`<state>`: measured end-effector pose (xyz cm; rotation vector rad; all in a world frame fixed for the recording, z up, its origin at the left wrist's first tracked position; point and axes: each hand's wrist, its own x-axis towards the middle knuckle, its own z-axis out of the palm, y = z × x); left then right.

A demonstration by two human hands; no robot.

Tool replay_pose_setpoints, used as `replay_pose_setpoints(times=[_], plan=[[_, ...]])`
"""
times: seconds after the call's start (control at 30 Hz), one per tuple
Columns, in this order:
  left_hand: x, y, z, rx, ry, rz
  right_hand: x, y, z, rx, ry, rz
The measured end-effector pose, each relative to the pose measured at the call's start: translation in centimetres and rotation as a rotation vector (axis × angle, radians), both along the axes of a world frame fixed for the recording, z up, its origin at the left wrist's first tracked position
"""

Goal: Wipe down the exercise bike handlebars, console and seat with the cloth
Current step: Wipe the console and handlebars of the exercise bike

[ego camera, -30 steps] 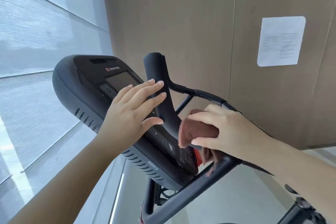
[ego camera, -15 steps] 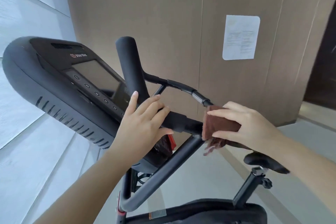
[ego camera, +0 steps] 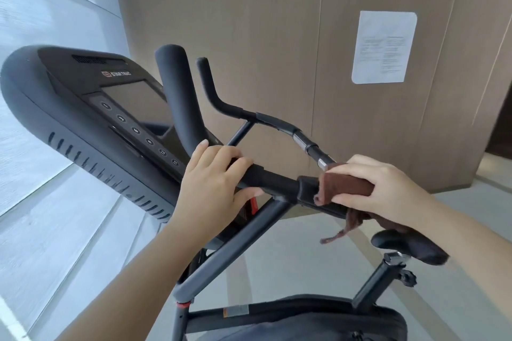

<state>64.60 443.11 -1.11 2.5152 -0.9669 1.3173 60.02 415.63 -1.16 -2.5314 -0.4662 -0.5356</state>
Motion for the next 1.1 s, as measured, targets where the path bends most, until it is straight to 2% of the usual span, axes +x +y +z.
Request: replay_pose_setpoints(times=[0.17,0.33,0.5,0.6,0.73,0.8,0.97,1.1], plan=[[-0.3,-0.8,0.0,-0.052,0.038,0.035,0.7,-0.3,-0.2,0.115,-0.039,0.007],[-1.0,-1.3,0.3,-0.033,0.075,0.084,2.9,5.3,1.6,-0.05,-0.166,0.093],[-1.5,-1.5,0.5,-0.028,0.105,0.095,2.2,0.7,1.1,-0.045,0.02,0.185],[-1.3,-1.3,0.4,-0.033,0.102,0.071,2.2,-0.1,0.7,-0.017,-0.017,0.176],[-0.8,-0.9,0.4,-0.04,0.089,0.053,4.1,5.2,2.4,-0.034,-0.117,0.228],[-0.6,-0.7,0.4,-0.043,0.085,0.033,4.8,6.9,3.3,-0.073,-0.101,0.254],[-0.2,-0.3,0.0,-0.077,0.074,0.005,3.5,0.8,1.9,-0.055,0.025,0.247],[0.3,-0.2,-0.3,-0.097,0.033,-0.012,2.6,0.4,1.3,0.018,0.001,0.225]])
